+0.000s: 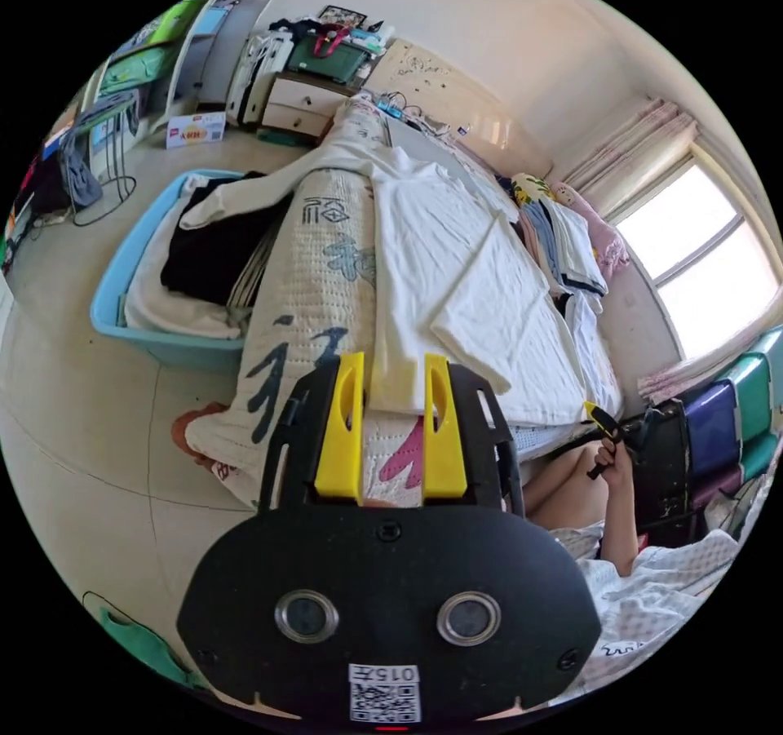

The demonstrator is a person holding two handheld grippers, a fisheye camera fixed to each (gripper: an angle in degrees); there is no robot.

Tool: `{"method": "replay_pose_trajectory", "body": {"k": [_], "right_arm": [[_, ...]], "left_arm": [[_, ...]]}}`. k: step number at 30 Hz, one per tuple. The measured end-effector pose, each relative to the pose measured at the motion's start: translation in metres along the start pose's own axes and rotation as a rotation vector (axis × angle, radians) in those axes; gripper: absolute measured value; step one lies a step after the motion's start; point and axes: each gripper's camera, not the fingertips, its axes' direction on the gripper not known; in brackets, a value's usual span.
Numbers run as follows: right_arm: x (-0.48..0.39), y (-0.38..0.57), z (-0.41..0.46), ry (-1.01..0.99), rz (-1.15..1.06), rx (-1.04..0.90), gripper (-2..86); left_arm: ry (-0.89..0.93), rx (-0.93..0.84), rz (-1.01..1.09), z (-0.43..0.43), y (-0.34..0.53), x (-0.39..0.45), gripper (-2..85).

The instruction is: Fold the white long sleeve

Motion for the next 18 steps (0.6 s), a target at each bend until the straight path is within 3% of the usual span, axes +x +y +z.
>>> {"method": "replay_pose_trajectory", "body": {"k": [5,13,18], "right_arm": [[-0.006,0.0,-0.004,-0.003,0.003,-0.015,9.8],[-0.031,-0.004,-0.004,0.105,-0.098,-0.05,4.4],[-0.027,-0.004,-0.007,0.015,-0.103,-0.066,0.8]], "left_arm": [[0.088,0.045,-0.053,-0.001,0.008,-0.019,7.6],[-0.002,0.002,0.065,0.003,0.008,0.003,2.9],[-0.046,0.009,0.092,-0.003,0.003,0.017,1.3]]}}
